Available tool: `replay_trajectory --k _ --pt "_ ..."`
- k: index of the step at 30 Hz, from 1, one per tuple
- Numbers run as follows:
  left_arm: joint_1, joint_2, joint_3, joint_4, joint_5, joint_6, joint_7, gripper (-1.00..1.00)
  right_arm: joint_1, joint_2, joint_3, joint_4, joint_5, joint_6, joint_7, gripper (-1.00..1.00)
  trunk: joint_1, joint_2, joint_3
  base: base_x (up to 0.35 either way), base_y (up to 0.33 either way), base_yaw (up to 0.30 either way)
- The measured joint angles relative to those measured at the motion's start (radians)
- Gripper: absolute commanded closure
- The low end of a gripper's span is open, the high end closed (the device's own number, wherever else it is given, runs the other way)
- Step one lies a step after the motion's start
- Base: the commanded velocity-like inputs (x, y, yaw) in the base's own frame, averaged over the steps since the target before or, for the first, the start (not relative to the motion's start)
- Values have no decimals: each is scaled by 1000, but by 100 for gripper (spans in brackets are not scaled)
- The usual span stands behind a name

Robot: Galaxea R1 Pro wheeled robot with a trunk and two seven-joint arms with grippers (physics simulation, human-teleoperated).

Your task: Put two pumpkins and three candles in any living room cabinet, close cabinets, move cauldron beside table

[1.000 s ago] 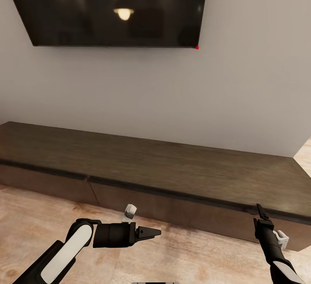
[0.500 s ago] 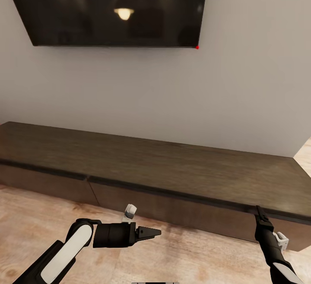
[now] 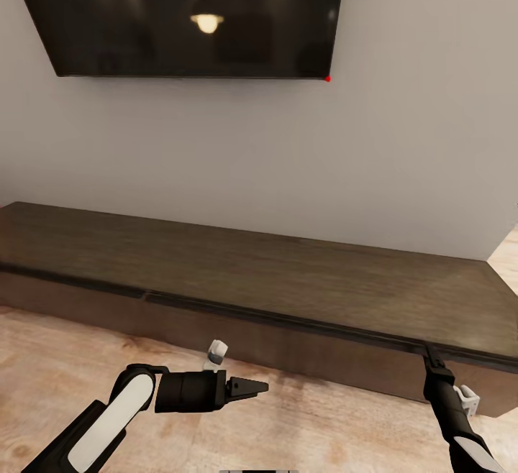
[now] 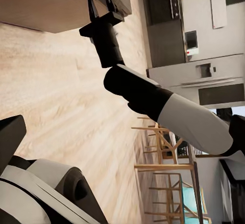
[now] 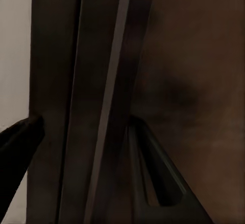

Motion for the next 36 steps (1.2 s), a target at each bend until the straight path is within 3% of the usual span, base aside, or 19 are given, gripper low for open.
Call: replay_trajectory --k 36 --pt "0 0 0 0 0 0 0 -100 0 2 13 -6 7 -9 0 100 0 0 0 -32 0 0"
